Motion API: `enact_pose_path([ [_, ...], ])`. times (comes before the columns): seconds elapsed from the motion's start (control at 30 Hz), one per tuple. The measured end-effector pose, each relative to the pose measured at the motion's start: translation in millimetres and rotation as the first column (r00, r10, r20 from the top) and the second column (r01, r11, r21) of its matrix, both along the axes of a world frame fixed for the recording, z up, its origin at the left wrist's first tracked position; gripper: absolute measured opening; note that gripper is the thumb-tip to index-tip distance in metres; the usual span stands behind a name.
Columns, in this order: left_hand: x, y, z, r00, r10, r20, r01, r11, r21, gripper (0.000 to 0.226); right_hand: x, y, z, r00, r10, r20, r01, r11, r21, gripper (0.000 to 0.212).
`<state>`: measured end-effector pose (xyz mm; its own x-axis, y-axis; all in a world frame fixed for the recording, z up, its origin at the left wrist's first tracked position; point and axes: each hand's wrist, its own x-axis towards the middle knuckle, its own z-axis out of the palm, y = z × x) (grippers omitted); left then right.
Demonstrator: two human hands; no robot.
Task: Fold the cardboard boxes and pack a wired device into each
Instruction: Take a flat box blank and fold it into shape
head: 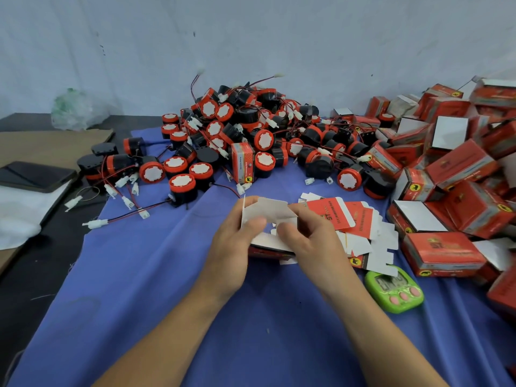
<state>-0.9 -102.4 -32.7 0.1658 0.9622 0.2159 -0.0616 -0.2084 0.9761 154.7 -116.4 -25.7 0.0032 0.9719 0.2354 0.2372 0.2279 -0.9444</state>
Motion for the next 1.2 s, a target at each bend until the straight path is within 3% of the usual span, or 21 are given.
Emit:
enact_pose_path([
  [0.07,-1.2,-2.5,2.5,0.988,-0.083,0.129,0.085,0.996,-0.012,0.034,0.0,1.5,1.0,0.999,-0.036,-0.012,0.036,0.999,-0.029,0.024],
  [0.13,-0.6,-3.9,6.9,0.976,-0.064,0.208,0.088,0.99,-0.108,0.042,-0.9,2.6,0.8,0.998,-0.06,-0.015,0.059,0.996,-0.06,0.027],
  [0.27,-3.6,0.3,12.1,0.995,-0.066,0.08,0.076,0.989,-0.125,0.028,-3.1,2.8,-3.6,0.997,-0.082,-0.009,0.081,0.995,-0.056,0.026],
  [0.57,-4.0,1.4,10.5,0.991,-0.137,-0.003,0.137,0.99,-0.034,0.035,-2.0,5.6,-4.4,0.988,-0.113,-0.107,0.097,0.985,-0.143,0.03],
  [0.7,-2.0,0.1,7.4,0.982,-0.039,-0.184,0.059,0.992,0.109,0.054,-1.4,3.9,-2.8,0.989,-0.063,-0.136,0.039,0.985,-0.171,0.036],
  [0.8,2.4,-0.1,6.0,0.999,-0.034,0.0,0.034,0.999,0.04,0.059,-0.6,2.6,-2.7,0.979,-0.048,-0.199,0.01,0.982,-0.188,0.035],
  [0.87,5.0,0.8,7.1,0.995,-0.022,0.094,0.024,1.0,-0.018,0.052,2.8,2.8,-2.0,0.945,-0.035,-0.324,-0.036,0.977,-0.21,0.031],
  [0.97,5.2,2.1,7.4,0.996,0.02,0.09,-0.019,1.0,-0.008,0.052,12.8,3.4,0.3,0.892,0.004,-0.452,-0.116,0.969,-0.219,0.03],
  [1.2,-0.7,-1.2,4.8,0.999,-0.038,0.024,0.038,0.999,-0.006,0.037,34.0,5.0,4.0,0.892,0.174,-0.417,-0.297,0.921,-0.251,0.041],
])
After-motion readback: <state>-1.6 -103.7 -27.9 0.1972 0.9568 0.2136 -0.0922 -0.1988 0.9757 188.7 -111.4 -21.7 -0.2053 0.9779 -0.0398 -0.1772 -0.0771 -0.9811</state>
